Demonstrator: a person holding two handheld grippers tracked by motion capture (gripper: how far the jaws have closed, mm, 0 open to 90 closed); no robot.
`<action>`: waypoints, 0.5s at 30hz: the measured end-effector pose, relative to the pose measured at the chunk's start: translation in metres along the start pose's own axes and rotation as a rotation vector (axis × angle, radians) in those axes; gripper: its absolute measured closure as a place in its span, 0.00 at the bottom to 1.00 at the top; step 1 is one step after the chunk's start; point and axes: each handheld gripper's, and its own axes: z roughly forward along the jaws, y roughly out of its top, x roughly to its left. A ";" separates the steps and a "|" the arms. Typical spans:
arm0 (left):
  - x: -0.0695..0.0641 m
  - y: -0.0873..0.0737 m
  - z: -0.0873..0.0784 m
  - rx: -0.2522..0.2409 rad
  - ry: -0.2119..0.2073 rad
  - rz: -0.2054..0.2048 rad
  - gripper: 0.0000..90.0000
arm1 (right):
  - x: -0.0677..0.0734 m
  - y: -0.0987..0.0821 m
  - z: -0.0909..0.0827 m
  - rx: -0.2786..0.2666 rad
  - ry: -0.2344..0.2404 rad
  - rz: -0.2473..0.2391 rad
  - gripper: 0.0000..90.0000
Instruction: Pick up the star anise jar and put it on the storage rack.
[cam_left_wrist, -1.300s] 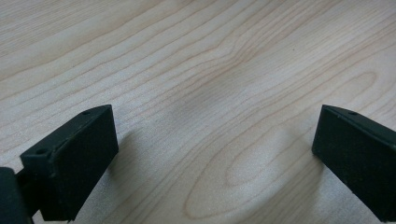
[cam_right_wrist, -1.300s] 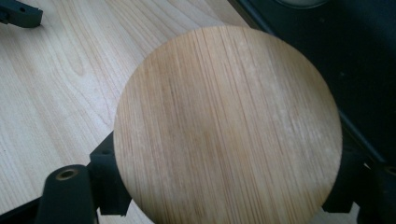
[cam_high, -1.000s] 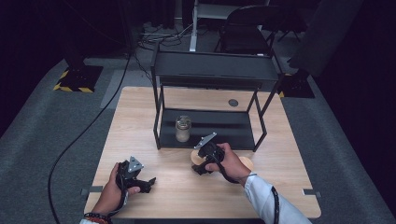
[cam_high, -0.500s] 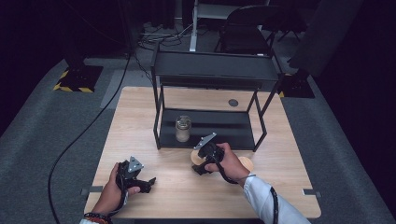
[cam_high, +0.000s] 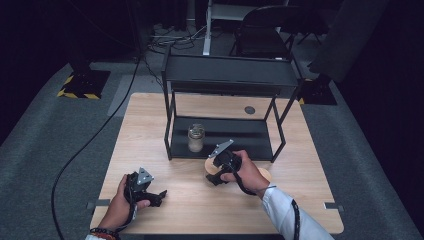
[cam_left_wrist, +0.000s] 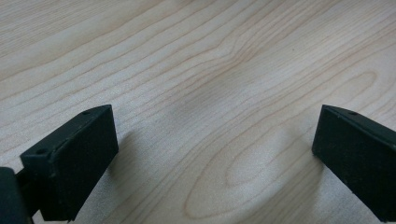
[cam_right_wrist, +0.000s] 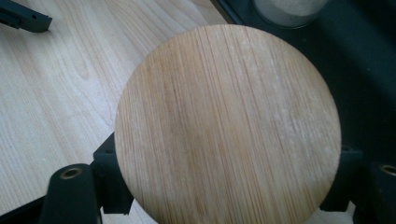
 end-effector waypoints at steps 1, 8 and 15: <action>0.000 0.000 0.000 0.000 0.000 0.000 0.00 | -0.001 0.001 -0.002 -0.001 -0.002 -0.001 0.28; 0.000 0.000 0.000 0.000 0.000 0.000 0.00 | -0.007 0.004 -0.012 -0.018 -0.007 -0.009 0.28; 0.000 0.000 0.000 0.000 0.000 0.000 0.00 | -0.014 0.010 -0.021 -0.032 -0.025 -0.002 0.28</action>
